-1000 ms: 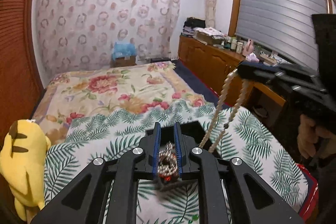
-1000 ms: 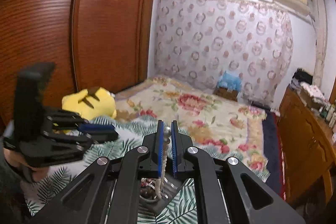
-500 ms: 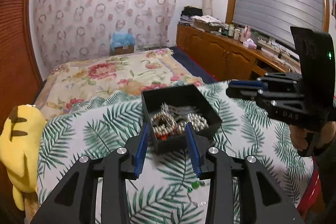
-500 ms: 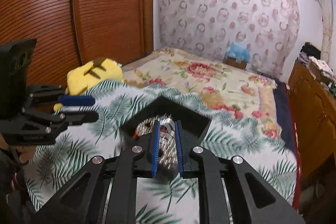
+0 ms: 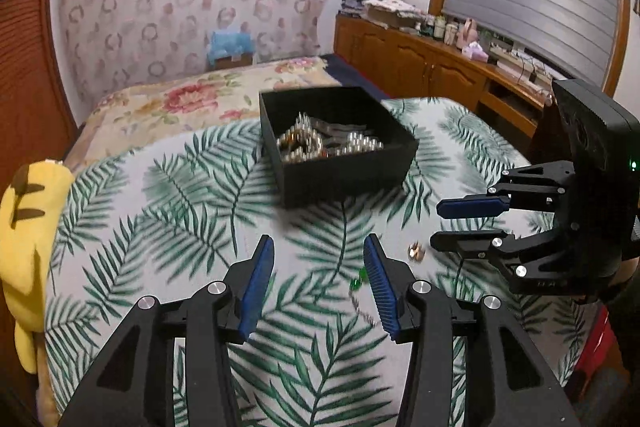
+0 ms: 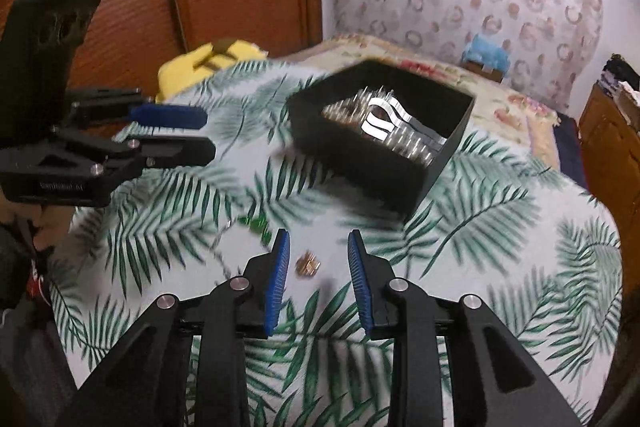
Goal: Organize jewelry
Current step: 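Grasp the green bead chain with the left tool while the right tool approaches the gold flower pendant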
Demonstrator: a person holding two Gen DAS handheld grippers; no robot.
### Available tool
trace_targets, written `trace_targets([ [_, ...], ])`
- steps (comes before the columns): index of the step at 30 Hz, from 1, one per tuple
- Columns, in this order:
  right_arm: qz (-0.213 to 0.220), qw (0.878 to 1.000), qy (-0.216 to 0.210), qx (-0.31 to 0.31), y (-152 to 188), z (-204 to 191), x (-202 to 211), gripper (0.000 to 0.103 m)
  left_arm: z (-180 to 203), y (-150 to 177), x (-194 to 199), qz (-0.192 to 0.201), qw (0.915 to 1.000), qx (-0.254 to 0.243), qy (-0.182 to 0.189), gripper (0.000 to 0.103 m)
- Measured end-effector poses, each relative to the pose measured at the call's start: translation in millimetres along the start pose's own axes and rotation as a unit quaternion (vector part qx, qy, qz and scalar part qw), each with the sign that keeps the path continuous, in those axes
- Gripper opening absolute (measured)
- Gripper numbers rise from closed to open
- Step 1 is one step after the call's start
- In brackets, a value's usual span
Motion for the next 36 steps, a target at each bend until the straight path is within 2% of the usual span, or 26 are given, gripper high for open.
trace_targets([
  [8,-0.02,1.0,-0.003,0.012,7.9,-8.4,-14.9,0.032,3.1,21.5,-10.0,-0.034,0.9994,-0.002,0.004,0.044],
  [14,-0.028,0.999,0.012,0.023,9.2,-8.2,-22.2,0.017,8.8,30.2,-18.0,-0.049,0.9987,-0.009,0.013,0.044],
  [23,-0.01,1.0,0.014,0.01,9.8,-0.3,-6.3,0.017,20.2,29.6,-29.4,-0.06,0.9976,-0.02,0.028,0.044],
  [27,-0.002,1.0,0.017,0.011,7.7,0.2,0.0,0.017,25.5,27.8,-37.2,-0.066,0.9968,-0.032,0.031,0.035],
  [36,0.009,1.0,0.02,0.005,6.5,3.9,8.5,0.017,31.4,28.2,-43.6,-0.067,0.9963,-0.047,0.027,0.033],
])
Point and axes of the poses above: each gripper's, at about its wrist camera, not at the fingertips, and x roughly against the way its jaws point, z to its right, y to its underside, the point moved 2 cm from there along -x, roughly the way its jaws point, and after that the axes turned 13 degrees about z, right-handed, at the moved point
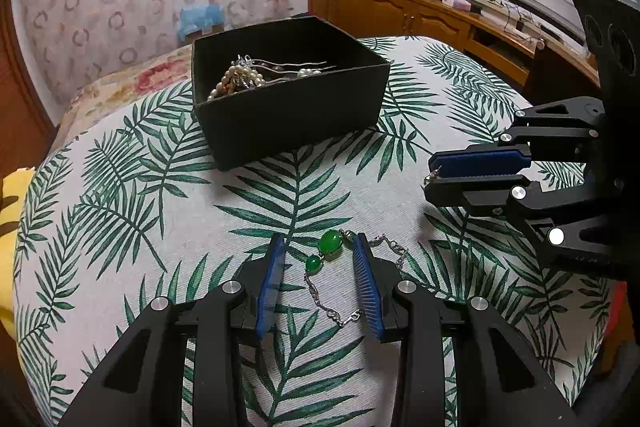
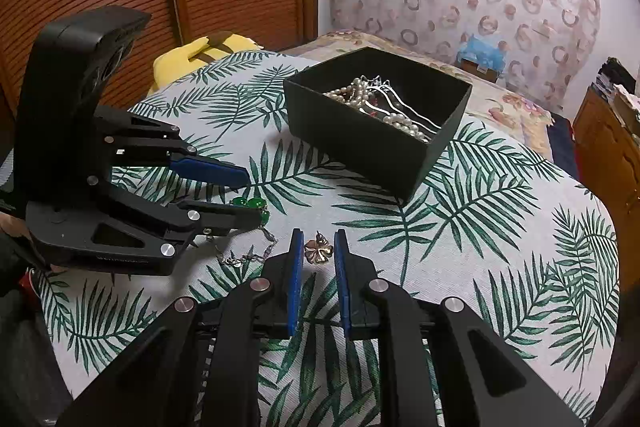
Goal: Organize jewelry
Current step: 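Grasp the green bead chain with the left tool while the right tool approaches the gold flower pendant, then carry the green chain with the left tool and pendant with the right tool into the box, release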
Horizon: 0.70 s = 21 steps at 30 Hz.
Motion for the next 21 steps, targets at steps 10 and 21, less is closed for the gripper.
trace_targets([
  [10,0.008,1.0,0.004,-0.008,-1.2,6.5,5.9,0.017,1.8,-1.2,-1.7,0.002,1.0,-0.006,-0.002,0.006],
  [21,0.041,0.999,0.018,-0.011,-31.6,18.0,13.5,0.017,-0.2,-20.6,13.9,0.04,0.9991,0.007,-0.006,0.006],
])
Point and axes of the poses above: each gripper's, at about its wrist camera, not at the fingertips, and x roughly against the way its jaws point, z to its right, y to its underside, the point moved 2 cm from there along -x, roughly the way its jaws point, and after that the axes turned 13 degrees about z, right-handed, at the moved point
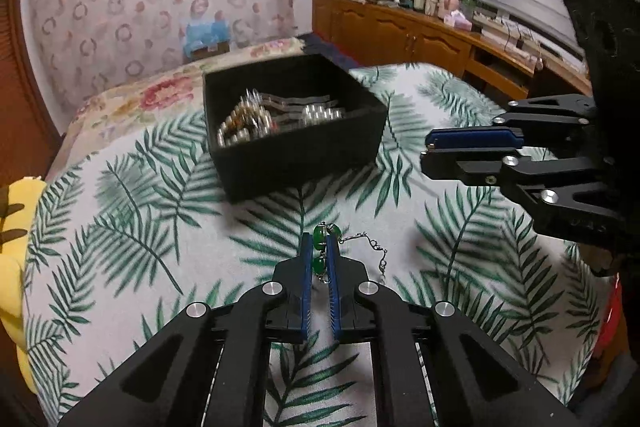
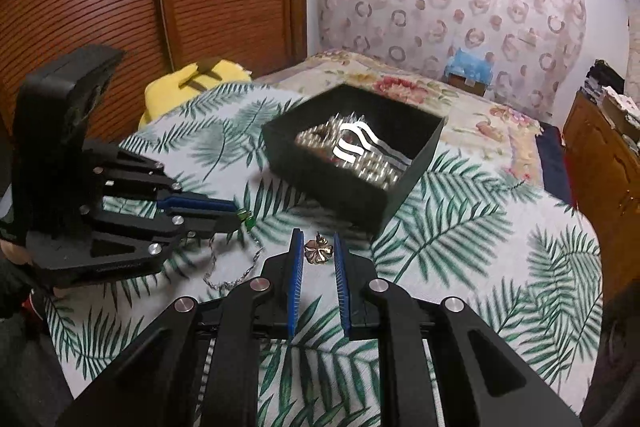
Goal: Organize jewelry
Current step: 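Carry the green chain with the left tool and pendant with the right tool into the box, release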
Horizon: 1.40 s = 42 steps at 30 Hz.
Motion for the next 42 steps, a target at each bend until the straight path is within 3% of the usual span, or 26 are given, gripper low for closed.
trace_targets([
  [13,0.014,1.0,0.017,-0.016,-35.9,29.9,-31.1,0.017,-10.0,-35.7,10.7,0.041,0.999,-0.004,-0.016,0.006],
  [23,0.005,1.0,0.016,-0.02,-41.4,37.0,-52.5,0.018,-15.8,-58.8,9.9,0.059,0.9979,-0.011,-0.025,0.006],
  [26,0.012,0.999,0.015,-0.03,-42.7,42.7,-50.8,0.033,-19.1,-69.7,10.0,0.067,0.9973,-0.007,-0.027,0.006],
  [42,0.034,0.996,0.042,-0.067,-23.0,72.3,-8.2,0.033,-23.5,-108.8,-31.1,0.074,0.9962,-0.001,-0.045,0.006],
])
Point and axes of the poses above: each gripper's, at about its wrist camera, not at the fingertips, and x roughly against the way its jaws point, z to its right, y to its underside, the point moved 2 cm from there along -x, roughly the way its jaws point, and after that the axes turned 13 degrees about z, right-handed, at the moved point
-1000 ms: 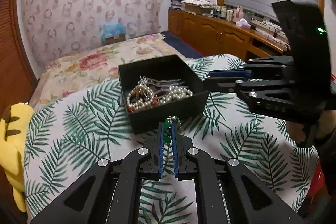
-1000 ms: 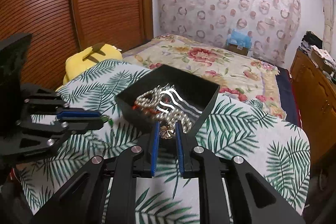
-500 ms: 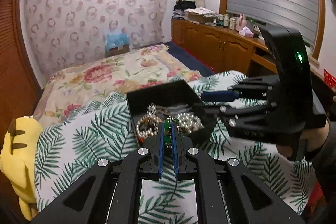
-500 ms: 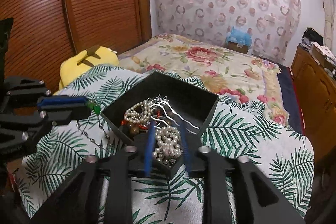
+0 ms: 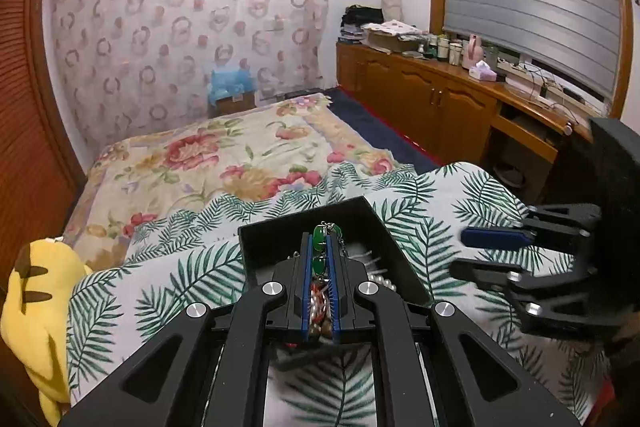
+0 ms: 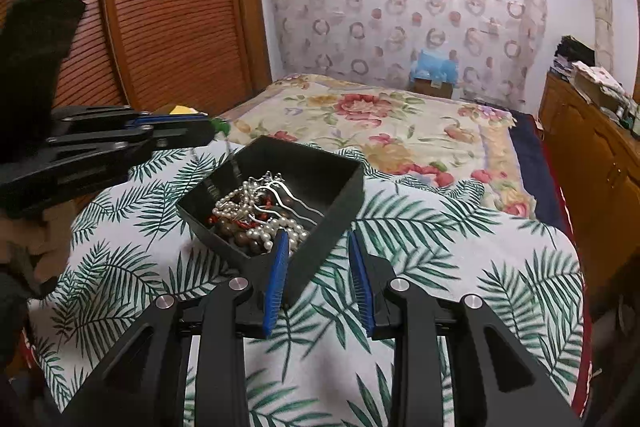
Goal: Organize jewelry
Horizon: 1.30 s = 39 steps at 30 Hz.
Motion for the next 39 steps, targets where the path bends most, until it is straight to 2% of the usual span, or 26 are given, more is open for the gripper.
trace_targets([
  [9,0.013,1.0,0.007,-0.01,2.3,13.2,24.6,0.033,4.0,-10.1,-24.2,0.0,0.9999,0.01,-0.009,0.007],
  [11,0.015,1.0,0.009,-0.009,2.5,13.5,27.2,0.033,4.1,-10.7,-25.0,0.0,0.9999,0.009,-0.013,0.02],
  [13,0.018,1.0,0.01,-0.009,2.0,13.0,29.6,0.033,4.4,-10.3,-25.3,0.0,0.9997,0.008,-0.021,0.039],
  [14,0.019,1.0,0.01,-0.008,2.1,12.0,30.3,0.033,4.3,-9.6,-24.6,-0.001,0.9997,0.009,-0.023,0.042],
  [16,0.022,1.0,0.012,-0.009,1.9,10.8,31.4,0.033,2.3,-8.2,-22.7,-0.002,0.9996,0.013,-0.025,0.059],
  [19,0.026,0.999,0.014,-0.011,1.7,7.1,34.7,0.033,-2.5,-4.0,-13.6,0.0,0.9993,0.017,-0.034,0.077],
  [21,0.03,0.999,0.016,-0.01,1.2,3.6,36.0,0.033,-5.3,-1.2,-6.5,0.003,0.9991,0.022,-0.037,0.086],
  [24,0.036,0.999,0.019,-0.01,-0.6,-2.7,38.7,0.033,-7.5,4.1,11.2,0.01,0.9983,0.022,-0.053,0.093],
  [31,0.047,0.998,0.026,-0.021,-2.5,-12.4,45.9,0.034,-10.1,14.5,50.7,0.02,0.9969,0.028,-0.071,0.095],
  [32,0.05,0.998,0.028,-0.022,-3.3,-14.2,48.1,0.036,-10.5,16.1,55.8,0.02,0.9966,0.031,-0.073,0.095],
  [34,0.056,0.998,0.032,-0.02,-4.9,-19.2,53.7,0.048,-11.7,21.2,67.3,0.018,0.9962,0.036,-0.077,0.095],
  [37,0.063,0.997,0.038,-0.018,-7.5,-27.0,61.0,0.055,-12.9,27.7,82.0,0.017,0.9945,0.037,-0.097,0.095],
  [39,0.066,0.997,0.042,-0.017,-8.9,-31.4,66.6,0.056,-14.5,30.7,92.0,0.02,0.9932,0.038,-0.108,0.095],
])
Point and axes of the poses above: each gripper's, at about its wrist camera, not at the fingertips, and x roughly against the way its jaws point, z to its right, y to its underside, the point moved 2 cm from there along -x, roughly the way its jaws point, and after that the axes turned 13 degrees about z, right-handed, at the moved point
